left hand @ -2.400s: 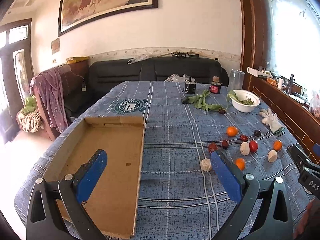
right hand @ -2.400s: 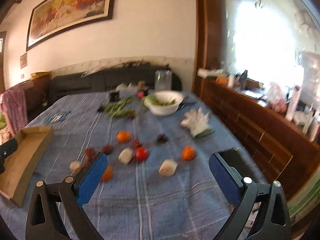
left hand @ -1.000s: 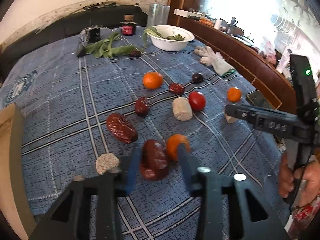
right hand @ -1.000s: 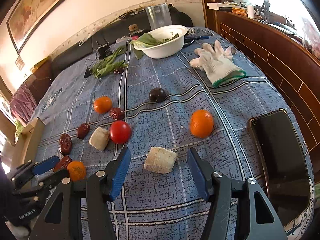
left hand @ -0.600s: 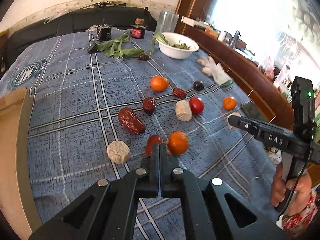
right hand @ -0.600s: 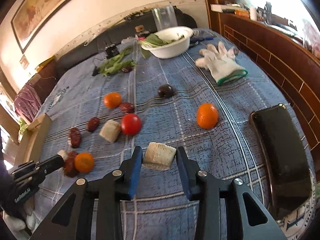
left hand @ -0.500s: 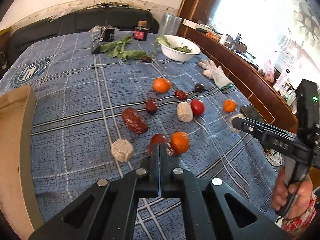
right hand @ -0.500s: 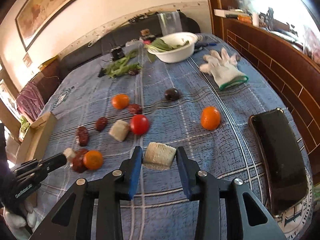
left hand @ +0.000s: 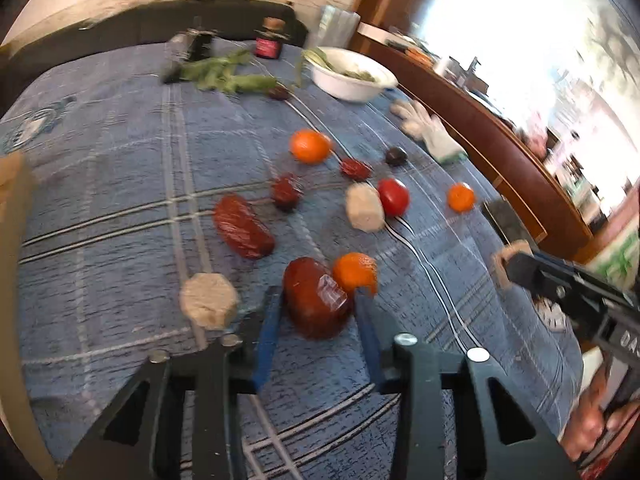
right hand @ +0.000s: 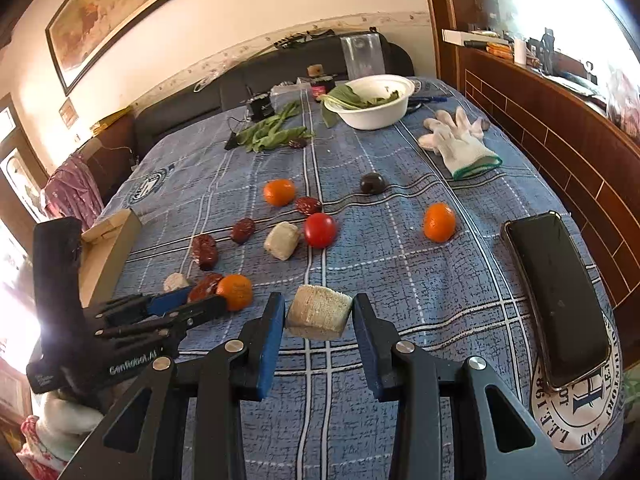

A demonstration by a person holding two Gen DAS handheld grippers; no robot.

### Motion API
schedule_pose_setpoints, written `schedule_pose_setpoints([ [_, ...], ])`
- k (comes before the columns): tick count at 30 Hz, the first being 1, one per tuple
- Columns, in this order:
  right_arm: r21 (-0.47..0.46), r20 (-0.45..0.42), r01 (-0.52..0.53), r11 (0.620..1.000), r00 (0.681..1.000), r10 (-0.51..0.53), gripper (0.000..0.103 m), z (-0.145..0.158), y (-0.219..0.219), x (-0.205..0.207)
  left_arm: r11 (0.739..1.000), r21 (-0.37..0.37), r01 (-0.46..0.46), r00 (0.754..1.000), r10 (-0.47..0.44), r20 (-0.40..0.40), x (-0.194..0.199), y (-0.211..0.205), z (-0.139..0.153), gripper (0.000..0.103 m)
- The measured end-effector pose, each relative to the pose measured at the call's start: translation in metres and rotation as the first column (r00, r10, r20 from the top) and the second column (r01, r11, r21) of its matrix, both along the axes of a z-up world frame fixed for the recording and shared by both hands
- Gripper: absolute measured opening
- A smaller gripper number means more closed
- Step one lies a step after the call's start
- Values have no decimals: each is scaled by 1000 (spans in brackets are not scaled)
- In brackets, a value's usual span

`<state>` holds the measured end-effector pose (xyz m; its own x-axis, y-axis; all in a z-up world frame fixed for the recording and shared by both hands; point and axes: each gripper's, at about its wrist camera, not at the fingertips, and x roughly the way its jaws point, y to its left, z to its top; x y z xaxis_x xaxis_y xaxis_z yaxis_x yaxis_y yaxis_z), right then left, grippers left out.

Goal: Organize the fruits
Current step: 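Grasp the large red date with left tool while right tool grasps white cube, then carry date and cube into the cardboard tray and open both tools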

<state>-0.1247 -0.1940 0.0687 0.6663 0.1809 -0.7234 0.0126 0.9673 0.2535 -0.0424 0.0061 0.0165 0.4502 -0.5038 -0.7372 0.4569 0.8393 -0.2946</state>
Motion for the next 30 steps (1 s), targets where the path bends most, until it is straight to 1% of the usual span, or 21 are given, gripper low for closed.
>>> schedule_pose_setpoints([
  [2, 5, 7, -16, 1000, 1000, 16, 38, 4, 5, -1, 999, -25, -21, 1000, 22, 12, -6, 7, 8, 33],
  [5, 6, 22, -61, 998, 998, 61, 38, 12, 22, -1, 994, -100, -45, 998, 49, 33, -23, 28, 29, 33],
  [8, 13, 36, -142, 990, 989, 141, 38, 22, 50, 3, 981, -172, -85, 994, 94, 47, -41, 63, 56, 33],
  [9, 18, 40, -165, 986, 986, 164, 38, 24, 59, 4, 978, -182, -104, 991, 117, 59, -45, 77, 65, 33],
  [12, 51, 53, -265, 963, 963, 263, 38, 33, 98, 14, 967, -169, -189, 972, 209, 108, -52, 126, 90, 33],
  [13, 66, 54, -300, 952, 953, 297, 38, 35, 113, 19, 962, -161, -222, 964, 241, 110, -51, 141, 96, 33],
  [15, 98, 57, -366, 925, 930, 362, 38, 38, 144, 30, 945, -117, -304, 941, 317, 117, -41, 176, 103, 33],
  [17, 107, 68, -420, 901, 907, 415, 38, 40, 182, 47, 922, -57, -383, 912, 388, 133, -27, 204, 104, 33],
  [20, 113, 79, -466, 878, 885, 459, 39, 38, 234, 76, 881, -8, -473, 877, 471, 90, 4, 244, 91, 33],
  [23, 70, 55, -497, 865, 867, 494, 39, 27, 282, 104, 842, 30, -538, 843, 537, 46, 35, 280, 73, 33],
  [24, 41, 31, -511, 859, 860, 510, 39, 19, 302, 115, 832, 33, -554, 833, 554, 21, 44, 290, 66, 33],
  [26, 9, -10, -524, 852, 852, 524, 39, 8, 325, 131, 821, 34, -571, 820, 571, -24, 57, 304, 53, 33],
  [28, -37, -62, -532, 846, 846, 529, 39, -7, 345, 145, 817, 42, -575, 815, 576, -64, 71, 306, 40, 33],
  [30, -64, -101, -536, 842, 843, 529, 39, -19, 358, 157, 819, 48, -572, 813, 574, -95, 76, 309, 29, 33],
])
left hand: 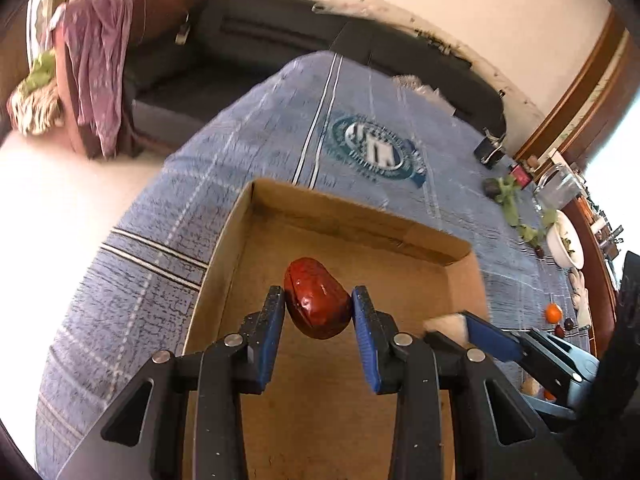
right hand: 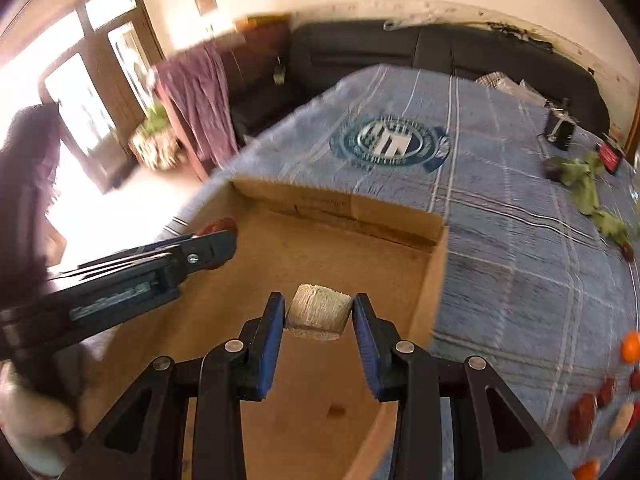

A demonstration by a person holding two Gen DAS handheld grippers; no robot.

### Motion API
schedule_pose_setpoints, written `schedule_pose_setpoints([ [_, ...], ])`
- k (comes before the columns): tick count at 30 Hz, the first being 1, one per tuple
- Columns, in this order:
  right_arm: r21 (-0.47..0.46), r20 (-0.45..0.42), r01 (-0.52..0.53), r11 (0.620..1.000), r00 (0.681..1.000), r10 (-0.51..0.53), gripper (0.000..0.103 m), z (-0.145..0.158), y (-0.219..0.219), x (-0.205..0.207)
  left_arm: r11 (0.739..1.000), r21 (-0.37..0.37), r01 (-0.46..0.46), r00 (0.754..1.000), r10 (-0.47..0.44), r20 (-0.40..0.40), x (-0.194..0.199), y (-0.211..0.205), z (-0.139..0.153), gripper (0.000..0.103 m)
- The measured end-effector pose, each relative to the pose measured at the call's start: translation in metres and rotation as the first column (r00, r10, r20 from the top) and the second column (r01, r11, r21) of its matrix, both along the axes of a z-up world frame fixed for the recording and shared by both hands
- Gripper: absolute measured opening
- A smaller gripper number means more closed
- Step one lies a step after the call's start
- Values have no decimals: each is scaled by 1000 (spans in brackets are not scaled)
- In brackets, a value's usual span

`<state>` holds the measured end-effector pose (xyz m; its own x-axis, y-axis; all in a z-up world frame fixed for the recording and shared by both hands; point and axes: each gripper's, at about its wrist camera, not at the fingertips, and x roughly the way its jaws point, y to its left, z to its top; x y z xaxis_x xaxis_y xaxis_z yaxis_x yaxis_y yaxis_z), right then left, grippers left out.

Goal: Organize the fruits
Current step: 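Carry date and cube into the cardboard tray and open both tools, then grasp an orange with left tool while right tool grasps the red tomato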

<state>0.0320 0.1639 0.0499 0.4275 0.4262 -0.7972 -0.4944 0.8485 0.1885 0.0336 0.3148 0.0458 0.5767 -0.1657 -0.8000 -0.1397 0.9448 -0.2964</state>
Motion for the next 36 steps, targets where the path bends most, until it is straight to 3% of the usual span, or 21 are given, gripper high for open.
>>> schedule_pose_setpoints([
  [4, -25, -47, 7, 1000, 999, -8, 39, -14, 5, 18, 1000, -25, -3, 999, 2, -35, 9, 3, -16, 34],
  [10, -83, 14, 2, 997, 1000, 0, 43, -8, 10, 20, 997, -82, -1, 1000, -1, -22, 8, 9, -20, 38],
  [13, -73, 47, -1, 997, 999, 5, 51, 2, 5, 11, 993, -113, -25, 1000, 24, -15, -1, 14, -13, 41],
  [17, -21, 85, 6, 1000, 996, -5, 52, 22, -18, -10, 988, -140, -60, 997, 65, 34, -23, 21, 12, 48],
  [21, 56, 108, 48, 997, 993, -54, 68, 41, -73, -39, 991, -106, -87, 989, 99, 114, -56, 9, 46, 68],
  [27, 96, 120, 178, 979, 975, -189, 71, 54, -182, -86, 997, -73, 17, 980, -1, 201, -79, -44, 81, 69],
  [32, 119, 101, 364, 924, 921, -376, 77, 57, -287, -117, 983, -77, 169, 961, -147, 236, -98, -109, 93, 76],
  [36, 138, 49, 490, 861, 865, -500, 78, 47, -354, -129, 958, -28, 286, 939, -274, 208, -102, -172, 76, 76],
])
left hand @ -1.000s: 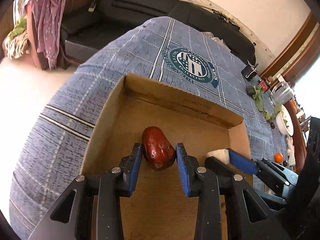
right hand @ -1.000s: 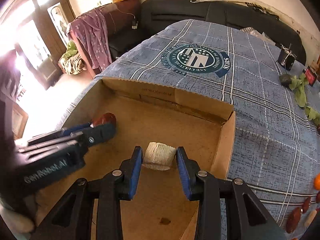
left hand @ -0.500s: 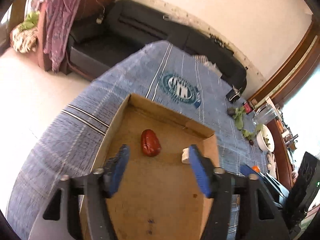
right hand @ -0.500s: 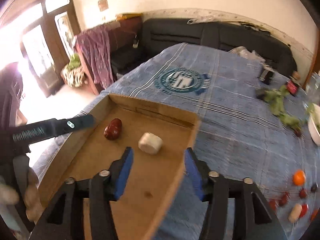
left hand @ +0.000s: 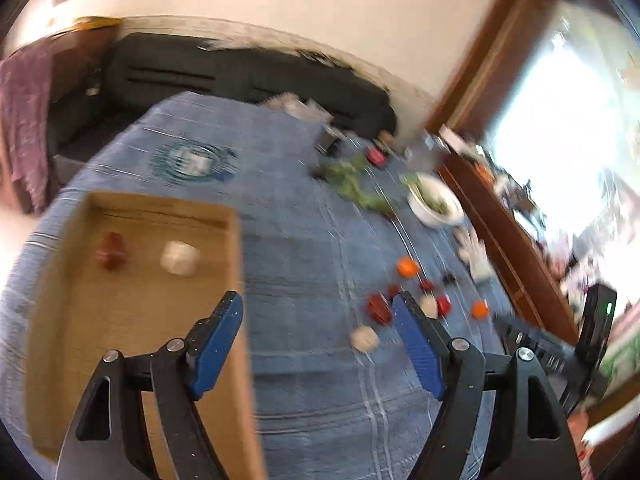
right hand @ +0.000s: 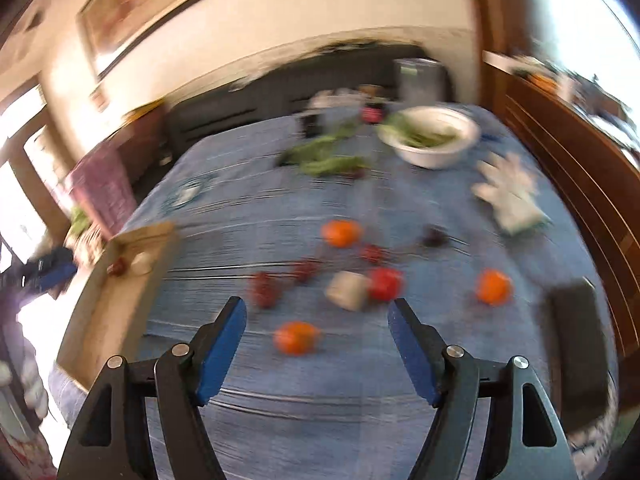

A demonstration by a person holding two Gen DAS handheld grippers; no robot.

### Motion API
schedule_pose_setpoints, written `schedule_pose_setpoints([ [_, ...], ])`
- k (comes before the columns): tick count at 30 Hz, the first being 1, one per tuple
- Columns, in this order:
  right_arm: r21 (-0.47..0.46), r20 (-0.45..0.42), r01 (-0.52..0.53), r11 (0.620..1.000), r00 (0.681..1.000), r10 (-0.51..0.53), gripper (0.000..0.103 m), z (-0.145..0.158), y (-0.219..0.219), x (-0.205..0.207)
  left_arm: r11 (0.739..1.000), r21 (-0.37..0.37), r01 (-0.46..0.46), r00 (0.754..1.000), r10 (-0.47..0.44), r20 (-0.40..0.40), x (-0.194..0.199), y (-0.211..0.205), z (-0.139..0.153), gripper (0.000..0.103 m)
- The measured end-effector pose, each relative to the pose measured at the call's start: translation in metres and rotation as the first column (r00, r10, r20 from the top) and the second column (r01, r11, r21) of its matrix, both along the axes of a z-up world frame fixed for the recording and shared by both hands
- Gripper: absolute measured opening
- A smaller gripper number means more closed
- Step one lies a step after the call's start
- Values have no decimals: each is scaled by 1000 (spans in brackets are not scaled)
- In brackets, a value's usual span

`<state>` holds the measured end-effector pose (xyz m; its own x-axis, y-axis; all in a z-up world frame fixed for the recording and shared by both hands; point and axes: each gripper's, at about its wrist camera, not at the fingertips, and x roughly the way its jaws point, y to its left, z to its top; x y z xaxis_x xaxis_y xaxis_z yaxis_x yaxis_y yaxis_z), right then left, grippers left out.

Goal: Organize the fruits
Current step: 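Grasp an orange with left tool while right tool grasps the red tomato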

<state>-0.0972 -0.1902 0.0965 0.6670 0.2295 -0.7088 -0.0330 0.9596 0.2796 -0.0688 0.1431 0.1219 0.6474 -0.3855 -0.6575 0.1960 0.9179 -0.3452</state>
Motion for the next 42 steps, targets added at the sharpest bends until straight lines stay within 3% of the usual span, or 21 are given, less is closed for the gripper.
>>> schedule_pose_setpoints([
  [4, 45, -34, 66, 997, 997, -64, 78, -18, -36, -2, 995, 23, 99, 994, -98, -38, -3, -49, -25, 76],
  [11, 70, -58, 86, 994, 995, -82, 77, -41, -50, 22, 961, 96, 258, 966, -253, -57, -6, -120, -59, 76],
  [13, 81, -58, 78, 994, 996, -73, 68, -45, -49, 33, 952, 107, 286, 958, -282, -57, -3, -134, -66, 74],
  [18, 114, -76, 61, 992, 996, -52, 61, -61, -40, 66, 940, 144, 310, 951, -304, -61, 12, -167, -84, 66],
  [20, 121, -91, 59, 991, 995, -48, 60, -68, -39, 76, 940, 166, 298, 954, -291, -69, 20, -173, -91, 66],
  [25, 118, -124, 52, 992, 992, -37, 57, -83, -35, 88, 937, 150, 316, 947, -301, -110, 30, -182, -106, 50],
  [30, 102, -112, 50, 994, 993, -38, 57, -84, -30, 91, 943, 149, 297, 954, -285, -95, 33, -186, -110, 49],
  [32, 95, -105, 29, 995, 994, -19, 49, -84, -24, 91, 942, 177, 285, 958, -273, -90, 33, -188, -110, 26],
  [34, 82, -91, 13, 997, 996, -5, 33, -81, -18, 89, 940, 182, 288, 957, -275, -90, 31, -188, -110, 26],
  [37, 57, -84, 1, 998, 996, 4, 31, -78, -13, 85, 949, 154, 275, 960, -262, -100, 29, -180, -107, 26],
  [42, 111, -80, 3, 994, 997, 6, 31, -71, -18, 72, 965, 66, 253, 966, -248, -75, 13, -152, -84, 26],
])
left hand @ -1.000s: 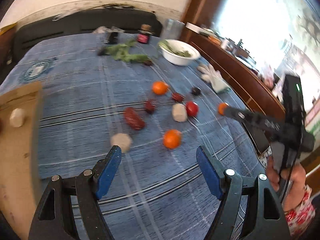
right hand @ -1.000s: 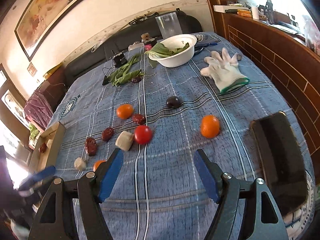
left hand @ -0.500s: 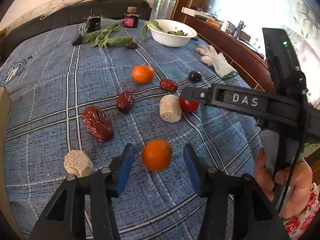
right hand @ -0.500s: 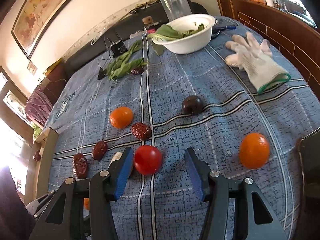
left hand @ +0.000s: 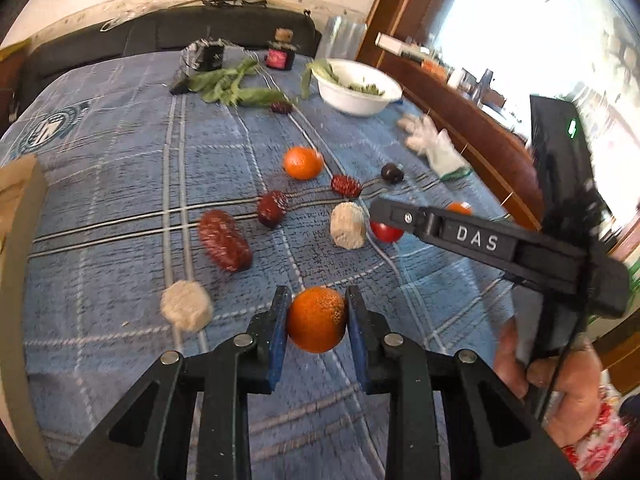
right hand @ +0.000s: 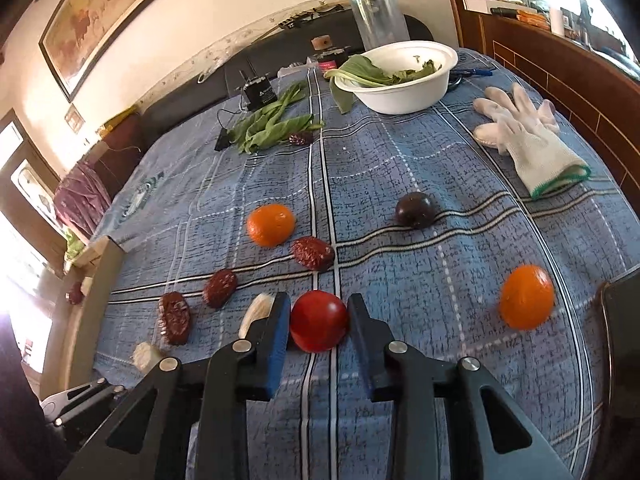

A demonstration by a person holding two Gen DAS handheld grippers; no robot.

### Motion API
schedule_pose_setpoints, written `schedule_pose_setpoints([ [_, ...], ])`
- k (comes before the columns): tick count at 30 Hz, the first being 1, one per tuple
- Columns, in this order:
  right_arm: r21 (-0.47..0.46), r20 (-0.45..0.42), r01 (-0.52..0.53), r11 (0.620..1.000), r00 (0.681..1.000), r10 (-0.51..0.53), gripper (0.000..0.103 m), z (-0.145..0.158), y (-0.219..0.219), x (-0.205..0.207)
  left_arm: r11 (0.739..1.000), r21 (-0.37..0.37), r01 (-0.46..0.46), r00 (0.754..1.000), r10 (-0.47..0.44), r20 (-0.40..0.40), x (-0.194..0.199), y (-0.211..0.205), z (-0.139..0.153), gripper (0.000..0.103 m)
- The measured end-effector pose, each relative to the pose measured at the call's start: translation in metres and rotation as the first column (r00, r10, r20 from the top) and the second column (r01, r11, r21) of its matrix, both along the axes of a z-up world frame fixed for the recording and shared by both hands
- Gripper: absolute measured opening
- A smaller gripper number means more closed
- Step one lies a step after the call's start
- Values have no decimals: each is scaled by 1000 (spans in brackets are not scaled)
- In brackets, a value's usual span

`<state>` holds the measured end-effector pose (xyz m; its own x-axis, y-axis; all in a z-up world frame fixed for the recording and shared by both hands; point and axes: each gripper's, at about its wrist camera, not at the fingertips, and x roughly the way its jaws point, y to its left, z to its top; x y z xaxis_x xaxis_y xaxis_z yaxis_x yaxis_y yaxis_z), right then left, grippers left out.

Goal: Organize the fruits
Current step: 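Grasp an orange with left tool while right tool grasps the red tomato, then carry orange and tomato into the tray and open both tools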

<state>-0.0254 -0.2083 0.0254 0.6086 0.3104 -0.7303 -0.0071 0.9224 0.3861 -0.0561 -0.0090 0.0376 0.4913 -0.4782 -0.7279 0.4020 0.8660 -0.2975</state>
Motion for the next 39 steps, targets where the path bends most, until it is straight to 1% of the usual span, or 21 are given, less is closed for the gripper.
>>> schedule_pose_setpoints([
  [2, 31, 7, -5, 1000, 1000, 5, 31, 7, 0, -8, 1000, -31, -8, 1000, 9, 13, -8, 13, 10, 26],
  [5, 65, 22, -33, 997, 999, 31, 32, 21, 9, -19, 994, -96, -49, 999, 50, 12, -18, 46, 25, 26],
  [7, 83, 31, -63, 995, 998, 60, 32, 32, 21, -24, 988, -127, -90, 996, 91, 3, -20, 71, 31, 26],
  [9, 98, 40, -105, 990, 994, 101, 32, 43, 39, -28, 980, -139, -145, 989, 147, 4, -22, 101, 38, 26],
  [13, 130, 59, -195, 972, 980, 188, 32, 60, 83, -30, 960, -101, -262, 964, 266, 29, -23, 161, 46, 27],
  [15, 147, 71, -253, 956, 967, 245, 32, 68, 114, -29, 940, -83, -330, 943, 333, 20, -21, 198, 48, 27],
  [16, 152, 74, -276, 949, 961, 268, 32, 70, 126, -29, 933, -77, -351, 936, 353, 18, -19, 209, 47, 27],
  [17, 155, 77, -307, 939, 951, 298, 32, 73, 144, -27, 920, -58, -387, 922, 388, 14, -16, 227, 46, 27],
  [20, 147, 78, -376, 915, 927, 368, 33, 76, 192, -23, 897, -23, -441, 898, 440, -17, -2, 262, 39, 27],
  [22, 123, 73, -423, 898, 906, 417, 33, 75, 229, -20, 878, -13, -479, 876, 477, -67, 10, 286, 30, 27],
  [25, 73, 44, -477, 876, 879, 475, 33, 64, 279, -11, 860, -3, -511, 853, 506, -128, 22, 308, 18, 27],
  [27, 21, 20, -503, 864, 864, 502, 33, 53, 308, -6, 857, 8, -515, 845, 510, -163, 32, 315, 11, 27],
  [30, -36, -17, -522, 852, 853, 522, 33, 36, 335, 6, 857, 25, -515, 836, 508, -206, 45, 323, 3, 27],
  [34, -64, -68, -524, 849, 851, 520, 33, 17, 352, 23, 848, 25, -530, 816, 517, -260, 57, 329, -10, 27],
  [37, -55, -86, -522, 851, 852, 516, 33, 10, 356, 30, 843, -7, -538, 813, 517, -269, 59, 336, -10, 28],
  [39, -60, -85, -527, 848, 849, 521, 34, 9, 357, 31, 834, -48, -550, 806, 515, -291, 58, 342, -11, 32],
])
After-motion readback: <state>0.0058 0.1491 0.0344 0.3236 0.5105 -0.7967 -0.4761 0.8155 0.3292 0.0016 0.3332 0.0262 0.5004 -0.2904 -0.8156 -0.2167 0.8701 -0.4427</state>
